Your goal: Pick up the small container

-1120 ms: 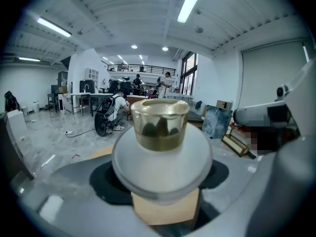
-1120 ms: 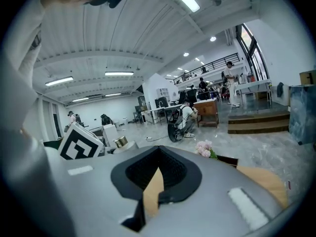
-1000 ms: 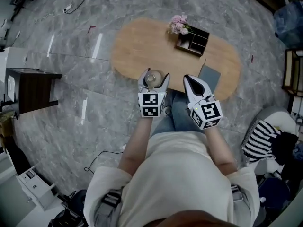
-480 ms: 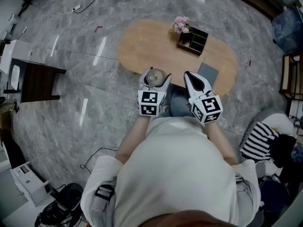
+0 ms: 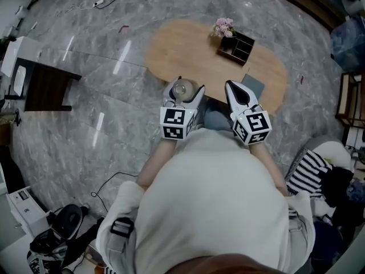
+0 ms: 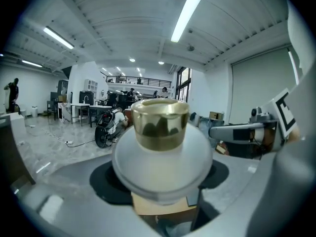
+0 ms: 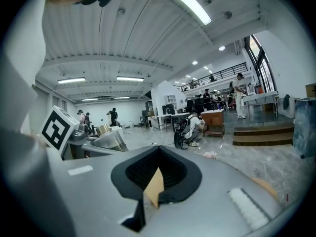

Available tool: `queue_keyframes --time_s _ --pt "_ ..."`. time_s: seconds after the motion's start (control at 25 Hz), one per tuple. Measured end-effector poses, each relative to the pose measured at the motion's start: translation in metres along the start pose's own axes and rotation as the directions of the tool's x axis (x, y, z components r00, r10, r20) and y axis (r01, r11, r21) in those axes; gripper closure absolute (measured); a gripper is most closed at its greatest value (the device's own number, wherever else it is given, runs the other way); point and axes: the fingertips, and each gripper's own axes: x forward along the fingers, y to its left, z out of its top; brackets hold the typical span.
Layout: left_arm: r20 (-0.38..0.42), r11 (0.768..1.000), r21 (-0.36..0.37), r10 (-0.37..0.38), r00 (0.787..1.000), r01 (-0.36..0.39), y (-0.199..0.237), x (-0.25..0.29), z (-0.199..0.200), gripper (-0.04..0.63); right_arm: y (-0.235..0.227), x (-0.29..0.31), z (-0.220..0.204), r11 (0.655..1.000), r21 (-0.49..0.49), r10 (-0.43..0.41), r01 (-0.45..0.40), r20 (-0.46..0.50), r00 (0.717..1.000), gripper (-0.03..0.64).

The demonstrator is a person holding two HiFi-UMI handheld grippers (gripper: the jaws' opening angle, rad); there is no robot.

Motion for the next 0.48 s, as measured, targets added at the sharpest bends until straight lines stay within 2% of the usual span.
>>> queue_keyframes --time_s 0.24,0.48 --pt "0.013 1.0 -0.017 0.013 1.0 -0.013 0.0074 -0.0086 -0.0004 0.249 0.0061 0.0031 -0.0009 1.0 -0.002 0.007 -0.007 0.005 1.0 0.618" --pt "0.018 1.0 -0.023 0.01 1.0 -0.01 0.0081 -0.009 0.0009 0.249 0.0023 0.0035 0.0019 0.999 -0.028 -0.025 0.025 0.007 1.0 0.62"
